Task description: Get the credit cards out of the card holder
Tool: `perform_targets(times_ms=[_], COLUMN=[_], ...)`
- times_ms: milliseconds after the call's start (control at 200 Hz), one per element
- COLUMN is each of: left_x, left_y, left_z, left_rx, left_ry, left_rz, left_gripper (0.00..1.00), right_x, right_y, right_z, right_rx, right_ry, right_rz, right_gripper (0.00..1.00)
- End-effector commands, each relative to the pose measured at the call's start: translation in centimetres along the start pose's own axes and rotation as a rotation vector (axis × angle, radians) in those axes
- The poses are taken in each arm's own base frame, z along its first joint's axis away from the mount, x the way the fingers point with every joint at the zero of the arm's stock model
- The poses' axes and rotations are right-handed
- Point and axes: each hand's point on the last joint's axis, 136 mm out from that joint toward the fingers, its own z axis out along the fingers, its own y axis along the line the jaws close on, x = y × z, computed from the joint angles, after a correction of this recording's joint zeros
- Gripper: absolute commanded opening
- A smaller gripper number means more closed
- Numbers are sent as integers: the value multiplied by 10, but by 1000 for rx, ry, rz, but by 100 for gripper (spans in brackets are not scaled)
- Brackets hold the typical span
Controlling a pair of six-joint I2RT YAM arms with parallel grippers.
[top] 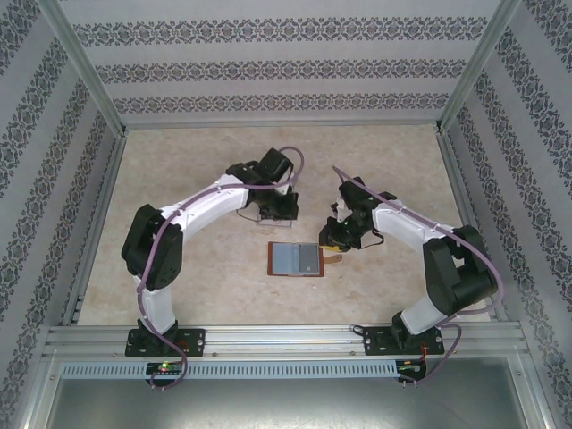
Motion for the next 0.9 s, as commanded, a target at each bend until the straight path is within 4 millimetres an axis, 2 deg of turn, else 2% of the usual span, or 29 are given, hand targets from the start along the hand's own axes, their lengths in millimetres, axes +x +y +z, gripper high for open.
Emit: perform_targets(times_ms=[0, 110, 190, 550, 699, 894], left_x=[12, 28, 36, 49, 55, 64], left_y=[-21, -23, -23, -18, -25, -32], left_z=[13, 30, 36, 48, 53, 66], left_rx=[91, 123, 127, 139, 156, 188], left_ry=[18, 55, 73, 108, 137, 183], left_rz=[-73, -104, -114, -153, -152, -165], left_gripper=[6, 5, 4, 3, 3, 3], right_x=[8, 10, 10, 11, 14, 17], right_y=[-2, -4, -6, -14, -29, -30], right_z=[13, 22, 27, 46, 50, 51], right_rx=[-9, -13, -15, -4, 61, 53], right_ry=[38, 55, 62, 93, 96, 96], right_rz=[10, 14, 16, 31, 38, 41], right_gripper=[18, 9, 7, 6, 5, 5])
